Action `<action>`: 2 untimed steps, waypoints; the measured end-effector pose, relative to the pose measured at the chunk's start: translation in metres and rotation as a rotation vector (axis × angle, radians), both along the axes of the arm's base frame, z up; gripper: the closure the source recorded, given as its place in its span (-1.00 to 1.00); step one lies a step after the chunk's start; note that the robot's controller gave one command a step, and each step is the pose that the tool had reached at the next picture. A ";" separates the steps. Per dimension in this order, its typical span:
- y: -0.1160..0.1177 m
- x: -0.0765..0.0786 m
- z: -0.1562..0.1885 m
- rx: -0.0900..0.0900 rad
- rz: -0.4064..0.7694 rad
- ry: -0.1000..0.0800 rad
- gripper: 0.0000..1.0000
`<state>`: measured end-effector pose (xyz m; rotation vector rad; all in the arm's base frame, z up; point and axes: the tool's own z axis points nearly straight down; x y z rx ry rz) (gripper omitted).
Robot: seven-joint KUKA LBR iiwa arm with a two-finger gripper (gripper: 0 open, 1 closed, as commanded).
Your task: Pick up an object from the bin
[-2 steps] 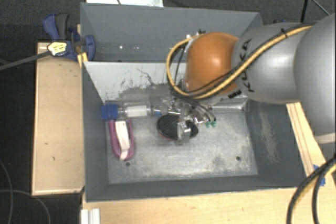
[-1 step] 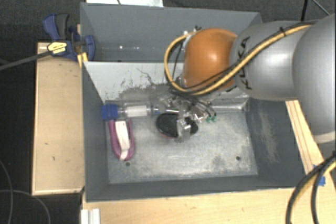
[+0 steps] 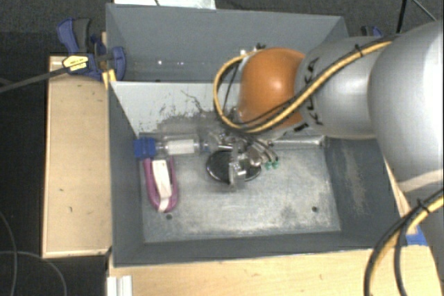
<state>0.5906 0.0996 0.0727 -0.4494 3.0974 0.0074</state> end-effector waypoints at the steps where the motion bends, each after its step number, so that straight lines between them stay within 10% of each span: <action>1: 0.000 0.001 0.001 0.002 -0.004 -0.002 -1.00; 2: 0.001 0.000 0.000 0.002 -0.006 -0.001 1.00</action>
Offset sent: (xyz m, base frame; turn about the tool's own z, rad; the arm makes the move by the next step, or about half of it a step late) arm 0.0000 0.0000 0.0000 0.0000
